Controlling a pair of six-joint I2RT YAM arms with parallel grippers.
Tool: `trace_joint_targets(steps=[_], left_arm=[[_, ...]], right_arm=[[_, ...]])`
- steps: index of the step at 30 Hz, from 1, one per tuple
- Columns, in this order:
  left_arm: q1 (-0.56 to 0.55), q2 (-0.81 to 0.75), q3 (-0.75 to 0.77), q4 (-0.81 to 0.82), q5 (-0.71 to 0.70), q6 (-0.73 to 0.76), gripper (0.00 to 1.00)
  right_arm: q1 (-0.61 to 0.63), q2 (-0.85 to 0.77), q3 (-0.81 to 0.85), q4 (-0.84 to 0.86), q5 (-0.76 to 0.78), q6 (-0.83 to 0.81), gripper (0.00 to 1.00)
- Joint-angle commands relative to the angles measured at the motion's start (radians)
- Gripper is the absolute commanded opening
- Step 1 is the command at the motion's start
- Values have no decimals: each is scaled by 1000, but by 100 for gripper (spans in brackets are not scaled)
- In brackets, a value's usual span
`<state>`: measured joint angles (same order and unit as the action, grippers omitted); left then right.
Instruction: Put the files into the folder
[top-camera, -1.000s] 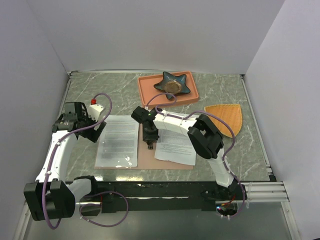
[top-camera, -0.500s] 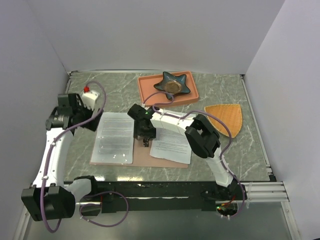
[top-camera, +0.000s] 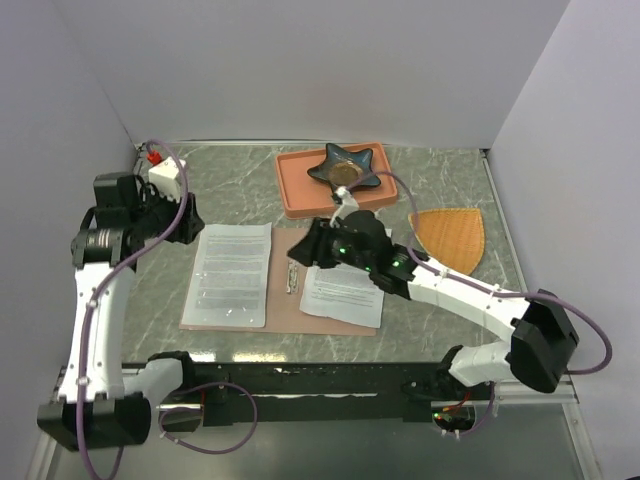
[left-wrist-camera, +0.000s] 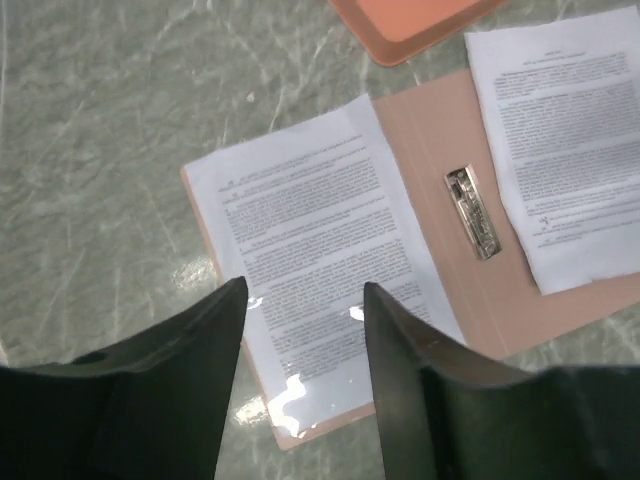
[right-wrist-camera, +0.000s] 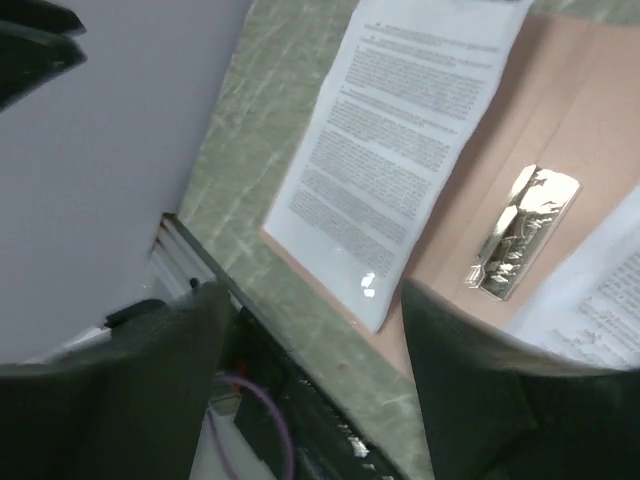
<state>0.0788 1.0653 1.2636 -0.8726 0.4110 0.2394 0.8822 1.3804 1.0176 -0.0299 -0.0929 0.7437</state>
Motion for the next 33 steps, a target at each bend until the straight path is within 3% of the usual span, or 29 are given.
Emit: trace_joint_targets(steps=[1,2,3,4,5,6,8,9,10,11,12,17,22,29,33], left_arm=[[-2,-188,-96,158,120,-77,59],[-4,-170,-111,150,136,-66,51],[-4,-142,-106,86,149,-60,21],[-5,-73,-99,55,153,-58,9],[-7,-39,-93,31,137,-77,1],[-17,-6,-70,-17,140,-77,1],[-40,71,-58,-32,135,-74,1],[-72,85,-67,-28,132,-81,47],[-88,102,-76,-5,130,-84,75],[-121,105,-87,12,105,-110,89],[-182,111,-107,32,86,-124,96],[-368,174,-142,148,35,-230,96],[-425,260,-138,205,86,-269,97],[-476,317,-173,270,66,-262,77],[-490,341,-208,323,48,-281,58]], right_arm=[[-57,-11,-145,164,-120,-45,38],[-40,3,-116,92,-38,-102,25],[9,35,-47,12,40,-172,3],[24,51,-25,-107,115,-188,0],[32,61,-21,-116,136,-204,0],[29,80,-42,-104,98,-190,5],[-6,94,-76,-6,12,-167,16],[-11,112,-89,8,-1,-135,40],[-15,126,-88,21,-4,-127,51],[-17,143,-86,21,-2,-118,58],[-19,173,-82,22,-5,-98,64],[-45,284,-60,68,-99,-49,49],[-61,347,-85,174,-151,5,40],[-92,394,-109,243,-215,52,35],[-95,445,-109,257,-237,63,31]])
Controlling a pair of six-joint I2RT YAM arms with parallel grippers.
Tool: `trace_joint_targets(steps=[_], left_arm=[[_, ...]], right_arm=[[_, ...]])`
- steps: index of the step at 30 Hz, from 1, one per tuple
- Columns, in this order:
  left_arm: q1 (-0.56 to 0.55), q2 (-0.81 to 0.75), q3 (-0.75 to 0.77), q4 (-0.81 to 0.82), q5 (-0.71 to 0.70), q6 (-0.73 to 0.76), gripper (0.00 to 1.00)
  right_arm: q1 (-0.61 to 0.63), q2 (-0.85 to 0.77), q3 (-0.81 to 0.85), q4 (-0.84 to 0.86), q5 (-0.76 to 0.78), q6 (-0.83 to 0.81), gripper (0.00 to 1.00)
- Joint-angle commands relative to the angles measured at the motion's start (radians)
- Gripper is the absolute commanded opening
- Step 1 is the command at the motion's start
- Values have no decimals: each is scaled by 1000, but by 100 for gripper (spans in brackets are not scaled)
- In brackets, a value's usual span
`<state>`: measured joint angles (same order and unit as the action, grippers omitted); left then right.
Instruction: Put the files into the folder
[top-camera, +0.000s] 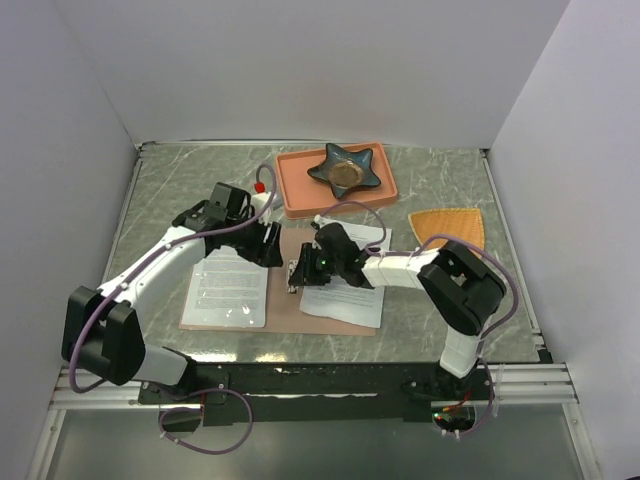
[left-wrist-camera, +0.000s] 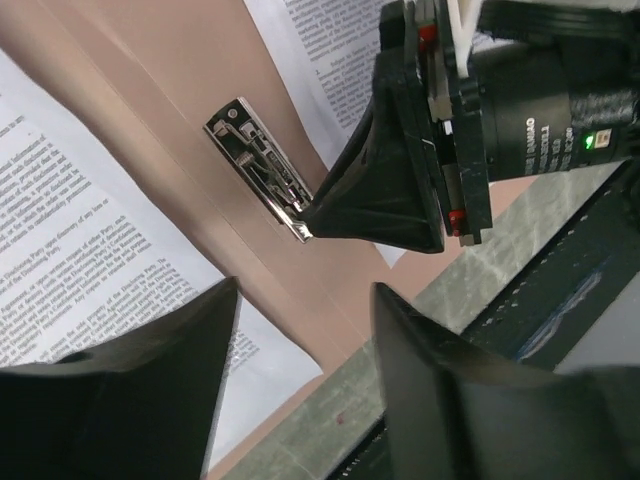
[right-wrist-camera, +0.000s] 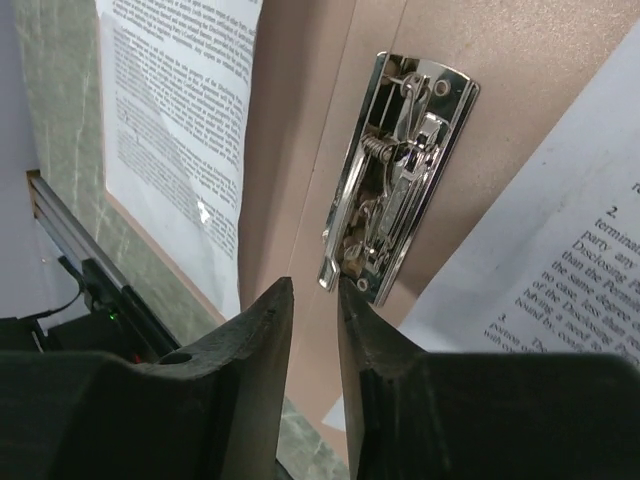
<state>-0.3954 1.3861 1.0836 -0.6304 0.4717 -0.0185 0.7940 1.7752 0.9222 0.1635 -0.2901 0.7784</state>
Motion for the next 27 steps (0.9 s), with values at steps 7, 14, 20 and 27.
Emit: trace_joint_targets(steps=[7,14,20,27], left_arm=[[-22,70,-54,130,-10,-20,49],[-25,119,-60,159,-1,-18,39],[-25,133,-33,147,-22,3,37],[-13,129,-25,129,16,8,38]], right_arm=[[-10,76,-60,93,-54,55,29],[-12,23,-75,105,-92,62,29],[-13,-69,-89,139,-120,70,27],[-18,-76,-29,33,-77,33,21]])
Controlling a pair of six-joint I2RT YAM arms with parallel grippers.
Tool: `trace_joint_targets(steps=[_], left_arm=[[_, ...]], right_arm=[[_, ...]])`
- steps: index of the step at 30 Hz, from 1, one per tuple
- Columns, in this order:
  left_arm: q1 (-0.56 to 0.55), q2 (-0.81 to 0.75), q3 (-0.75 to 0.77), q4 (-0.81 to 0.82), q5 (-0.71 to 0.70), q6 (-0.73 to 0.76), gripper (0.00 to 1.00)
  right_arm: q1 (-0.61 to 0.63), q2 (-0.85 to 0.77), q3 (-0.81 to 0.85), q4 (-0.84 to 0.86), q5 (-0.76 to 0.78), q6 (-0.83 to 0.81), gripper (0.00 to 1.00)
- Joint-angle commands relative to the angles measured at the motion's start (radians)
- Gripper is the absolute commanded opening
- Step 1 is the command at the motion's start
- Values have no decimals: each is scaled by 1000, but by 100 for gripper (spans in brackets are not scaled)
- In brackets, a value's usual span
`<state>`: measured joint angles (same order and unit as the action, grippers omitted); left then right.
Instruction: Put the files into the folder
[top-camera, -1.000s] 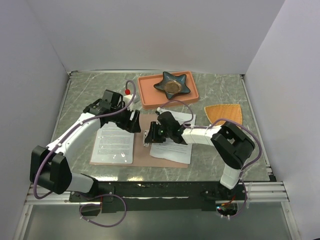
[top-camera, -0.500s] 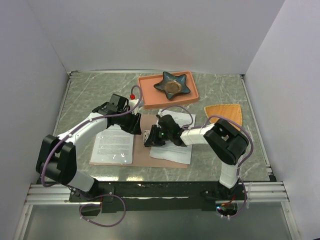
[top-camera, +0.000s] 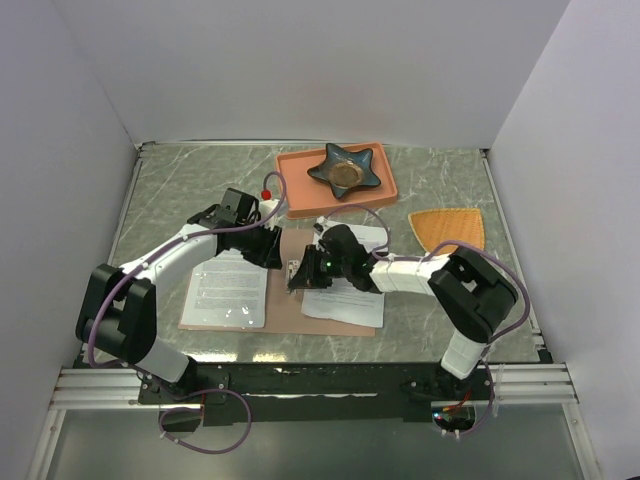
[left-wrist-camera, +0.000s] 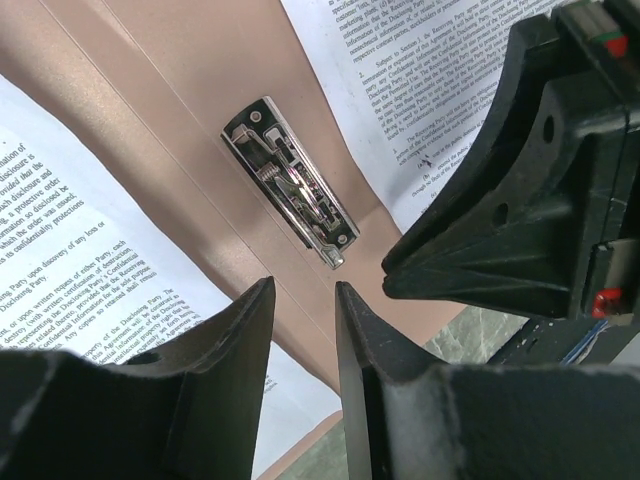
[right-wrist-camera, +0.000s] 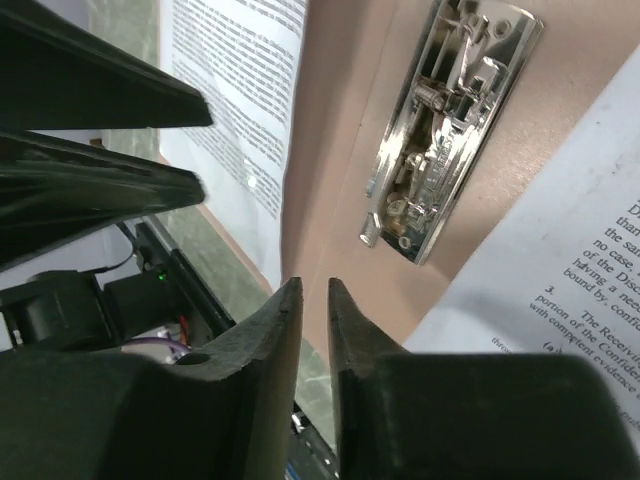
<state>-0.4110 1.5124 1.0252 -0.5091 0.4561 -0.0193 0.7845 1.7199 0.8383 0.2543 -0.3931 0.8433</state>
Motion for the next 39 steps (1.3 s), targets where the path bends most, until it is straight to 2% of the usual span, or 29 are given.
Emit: trace_joint_targets(steps=[1,2,3,9,16,18,23,26,34,37,39], left_arm=[[3,-3,33,3,32,9,38],[3,-6,32,-2,36,7,38],[3,-9,35,-9,53,9,38],[3,-20,84,-48,53,50,48],[0,28,69,-77,47,35,58],[0,38,67,-72,38,33,55],[-2,63,62,-49,49,25,37],[-3,84,59,-51,56,25,30],[-6,72,52,-55,6,65,26],[-6,78,58,-68,4,73,28],[-6,88,56,-75,0,79,36]], right_arm=[[-8,-14,56,-62,31,-33,18],[-14,1,59,-69,31,-38,14],[-14,9,59,-76,34,-38,13],[-17,55,47,-58,40,-36,19],[-28,107,59,-40,40,-30,18],[-28,115,56,-35,46,-26,17],[-30,133,44,-12,53,-1,16],[-30,145,36,3,65,20,16],[-19,210,67,-9,100,83,11],[-14,225,93,-32,125,97,11],[-11,228,107,-38,143,106,11]])
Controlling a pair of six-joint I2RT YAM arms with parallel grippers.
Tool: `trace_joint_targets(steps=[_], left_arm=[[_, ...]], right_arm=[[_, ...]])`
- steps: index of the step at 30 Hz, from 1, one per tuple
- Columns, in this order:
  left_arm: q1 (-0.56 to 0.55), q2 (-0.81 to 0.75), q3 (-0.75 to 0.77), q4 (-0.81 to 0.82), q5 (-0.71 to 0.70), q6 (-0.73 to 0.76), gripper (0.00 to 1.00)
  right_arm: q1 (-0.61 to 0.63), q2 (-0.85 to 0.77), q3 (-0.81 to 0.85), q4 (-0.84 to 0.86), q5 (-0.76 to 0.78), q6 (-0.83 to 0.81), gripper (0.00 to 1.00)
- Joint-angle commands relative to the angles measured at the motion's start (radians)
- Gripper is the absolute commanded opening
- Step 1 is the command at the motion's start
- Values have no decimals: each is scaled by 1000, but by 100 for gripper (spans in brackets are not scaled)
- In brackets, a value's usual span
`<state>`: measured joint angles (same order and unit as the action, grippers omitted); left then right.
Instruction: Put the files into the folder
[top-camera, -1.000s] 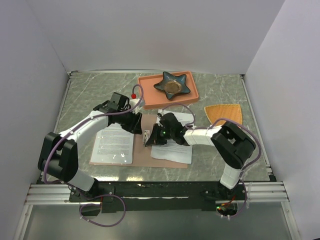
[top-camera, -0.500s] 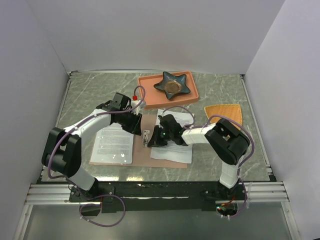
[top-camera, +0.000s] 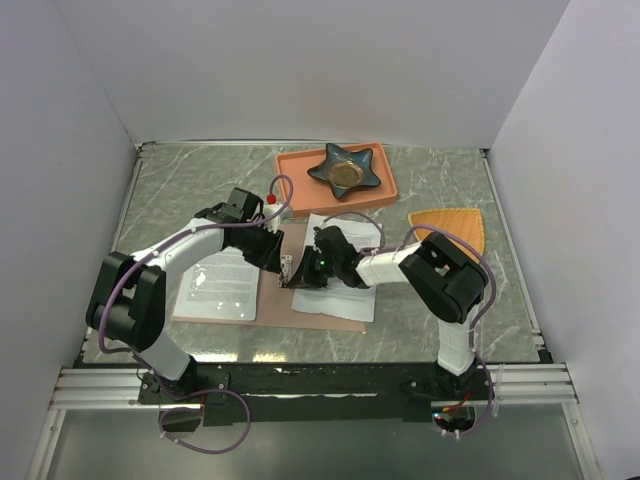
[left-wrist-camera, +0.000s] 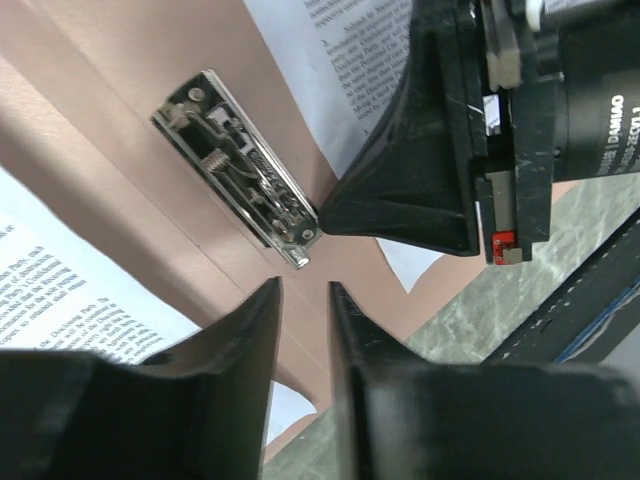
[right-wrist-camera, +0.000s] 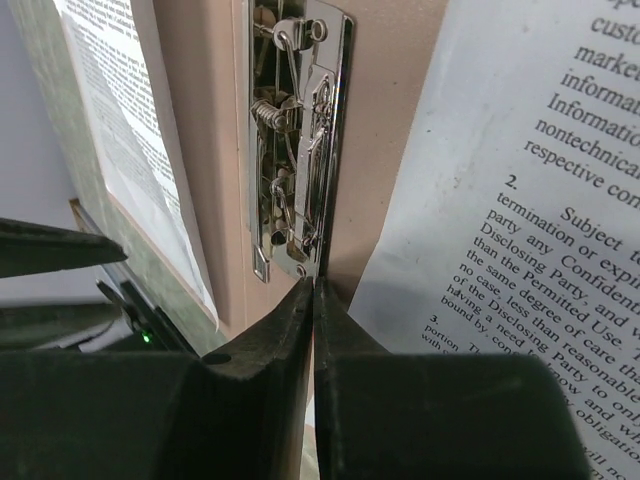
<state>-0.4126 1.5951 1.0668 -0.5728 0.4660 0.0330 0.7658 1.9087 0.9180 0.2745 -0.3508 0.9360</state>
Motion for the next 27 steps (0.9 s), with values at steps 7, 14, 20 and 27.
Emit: trace_joint_targets(steps=[7,14,20,27], left_arm=[[0,6,4,-12,-90,25,54],[-2,48,-24,-3,-92,16,20],[-8,115,-16,25,-107,8,17],[-8,160,38,65,-174,-19,18]], right_arm=[[10,67,45,-96,139,66,8],[10,70,48,-116,151,73,6],[12,46,30,-130,170,72,6],[13,35,-4,-110,162,78,4]])
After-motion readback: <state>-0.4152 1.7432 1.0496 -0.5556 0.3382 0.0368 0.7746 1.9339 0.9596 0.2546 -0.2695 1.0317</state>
